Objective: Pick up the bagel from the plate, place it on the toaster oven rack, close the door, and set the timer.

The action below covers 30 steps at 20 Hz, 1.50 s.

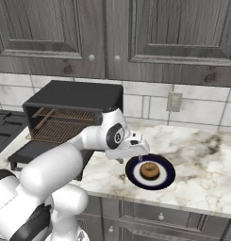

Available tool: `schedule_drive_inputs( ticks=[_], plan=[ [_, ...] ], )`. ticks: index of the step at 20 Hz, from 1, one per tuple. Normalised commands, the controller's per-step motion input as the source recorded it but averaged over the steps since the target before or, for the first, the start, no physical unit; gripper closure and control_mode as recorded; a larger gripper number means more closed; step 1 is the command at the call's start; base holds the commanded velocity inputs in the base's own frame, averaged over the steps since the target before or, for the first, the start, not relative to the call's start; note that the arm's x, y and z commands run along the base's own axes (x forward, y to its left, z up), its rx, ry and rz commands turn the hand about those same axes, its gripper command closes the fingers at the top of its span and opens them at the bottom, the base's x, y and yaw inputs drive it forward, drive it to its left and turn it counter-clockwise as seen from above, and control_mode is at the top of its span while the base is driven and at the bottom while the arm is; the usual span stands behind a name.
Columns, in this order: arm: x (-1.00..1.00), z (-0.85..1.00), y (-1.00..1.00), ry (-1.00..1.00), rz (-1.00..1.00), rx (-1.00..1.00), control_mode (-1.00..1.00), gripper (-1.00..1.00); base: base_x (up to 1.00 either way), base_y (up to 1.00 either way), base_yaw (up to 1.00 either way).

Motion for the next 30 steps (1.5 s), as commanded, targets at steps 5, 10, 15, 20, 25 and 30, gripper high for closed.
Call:
schedule_drive_inputs(
  ticks=[5,10,15,20,25,30],
  plan=[
    [0.02,-0.28,0.00,0.00,0.10,0.00,-1.00,-1.00,0.00,0.00,0.00],
    [0.15,-0.15,-0.08,0.00,0.15,0.00,-1.00,-1.00,0.00,0.00,0.00],
    [0.24,-0.08,-0.14,0.00,0.17,0.00,-1.00,-1.00,0.00,0.00,0.00],
    [0.12,-0.12,-0.19,0.00,0.16,-0.01,-1.00,-1.00,0.00,0.00,0.00],
    [0.06,-0.11,-0.09,0.01,0.01,-0.02,-1.00,-1.00,0.00,0.00,0.00],
    [0.13,-0.12,0.00,0.00,0.00,-0.03,-1.00,-1.00,0.00,0.00,0.00]
  ],
)
